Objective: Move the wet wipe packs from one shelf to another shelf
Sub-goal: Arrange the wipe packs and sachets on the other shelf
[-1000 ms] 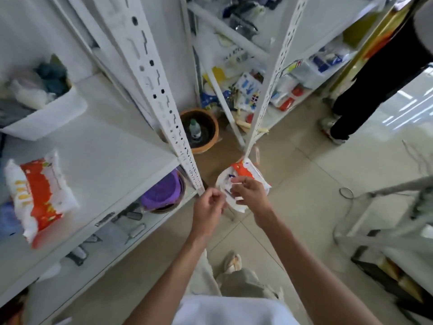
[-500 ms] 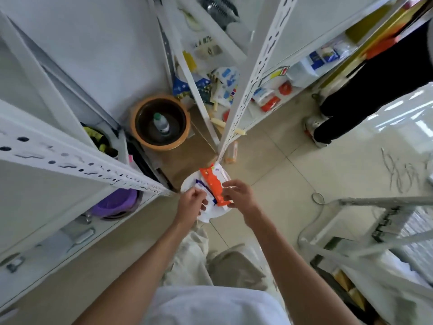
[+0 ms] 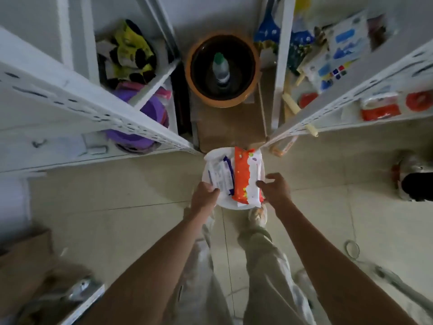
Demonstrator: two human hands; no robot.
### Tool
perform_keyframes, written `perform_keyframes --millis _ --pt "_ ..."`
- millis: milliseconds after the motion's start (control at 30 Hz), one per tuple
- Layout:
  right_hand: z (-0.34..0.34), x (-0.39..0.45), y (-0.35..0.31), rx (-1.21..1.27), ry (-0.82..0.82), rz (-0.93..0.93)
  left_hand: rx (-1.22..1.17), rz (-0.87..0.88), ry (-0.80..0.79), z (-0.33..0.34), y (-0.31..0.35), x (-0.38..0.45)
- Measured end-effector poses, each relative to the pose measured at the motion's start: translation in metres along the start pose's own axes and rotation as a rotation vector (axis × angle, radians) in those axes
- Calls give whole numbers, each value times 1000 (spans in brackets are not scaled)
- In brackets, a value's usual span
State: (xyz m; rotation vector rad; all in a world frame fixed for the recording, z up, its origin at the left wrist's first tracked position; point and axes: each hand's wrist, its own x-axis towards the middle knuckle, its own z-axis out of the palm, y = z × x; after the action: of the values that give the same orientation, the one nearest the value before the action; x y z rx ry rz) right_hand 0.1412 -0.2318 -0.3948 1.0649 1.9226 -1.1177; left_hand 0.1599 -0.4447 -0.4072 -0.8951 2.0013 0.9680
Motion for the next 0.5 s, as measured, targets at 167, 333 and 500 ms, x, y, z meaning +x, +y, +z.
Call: perform_keyframes --millis 167,333,500 --pt "30 66 12 -221 -12 -106 -49 -104 103 35 -5 66" --pt "56 107 24 -231 28 -126 -16 -69 214 57 3 105" --pt "60 113 31 -245 3 -102 -44 -63 261 64 -7 113"
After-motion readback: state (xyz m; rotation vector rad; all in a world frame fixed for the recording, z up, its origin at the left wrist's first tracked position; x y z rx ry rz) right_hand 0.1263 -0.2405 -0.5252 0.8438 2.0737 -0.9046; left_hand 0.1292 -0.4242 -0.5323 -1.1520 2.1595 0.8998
